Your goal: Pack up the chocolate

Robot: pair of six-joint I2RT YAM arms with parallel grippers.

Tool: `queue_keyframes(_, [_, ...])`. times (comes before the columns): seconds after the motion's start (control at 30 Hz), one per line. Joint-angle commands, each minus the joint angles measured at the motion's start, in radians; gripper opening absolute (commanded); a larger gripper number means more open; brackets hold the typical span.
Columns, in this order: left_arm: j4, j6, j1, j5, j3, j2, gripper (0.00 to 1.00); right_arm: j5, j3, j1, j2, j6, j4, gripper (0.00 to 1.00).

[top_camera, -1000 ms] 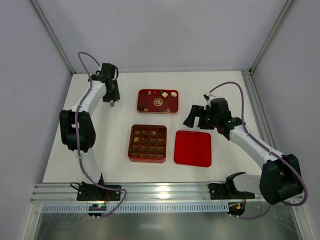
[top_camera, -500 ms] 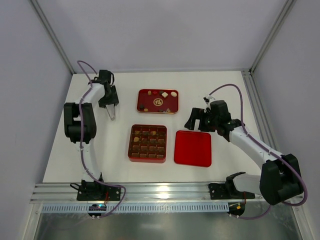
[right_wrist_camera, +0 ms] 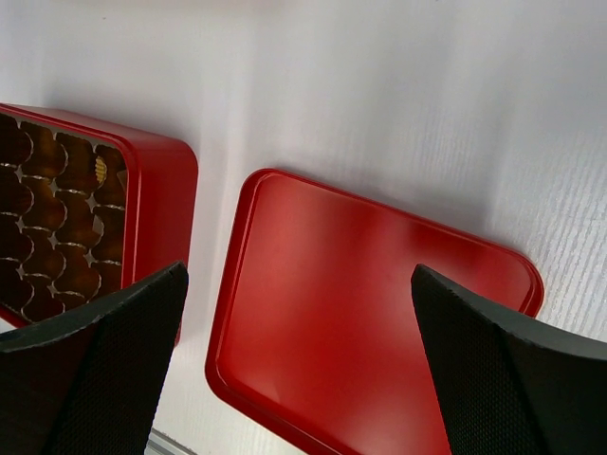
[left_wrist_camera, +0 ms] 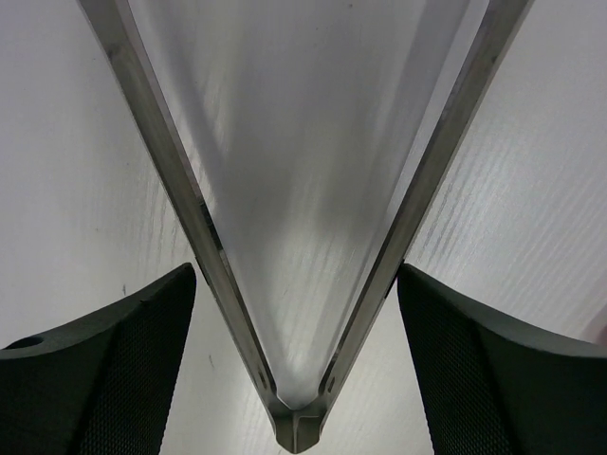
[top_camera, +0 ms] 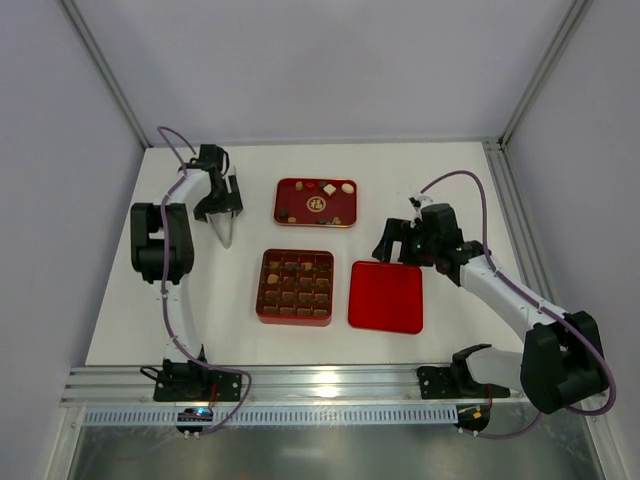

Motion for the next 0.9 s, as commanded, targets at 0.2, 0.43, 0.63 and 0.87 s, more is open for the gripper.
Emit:
queue_keyframes(0.2, [0.022,0.019,0.01,0.02,0.024,-0.06,0.93,-0.011,-0.047,-0.09,-0.074,0.002,-0.046,1.0])
queue_keyframes(0.43, [-0.01,-0.01,0.01,0.035,0.07,-0.178,0.95,0.035,-0.072,-0.146,-0.111,0.028,-0.146,0.95])
queue_keyframes(0.63, [-0.036,-0.07,0.001,0.121,0.041,-0.319,0.96,0.099,-0.083,-0.16,-0.143,0.079,-0.239,0.88])
queue_keyframes(0.87, [-0.007,-0.162,-0.12,0.256,-0.068,-0.526,0.96,0.145,-0.093,-0.161,-0.092,0.111,-0.276,0.72])
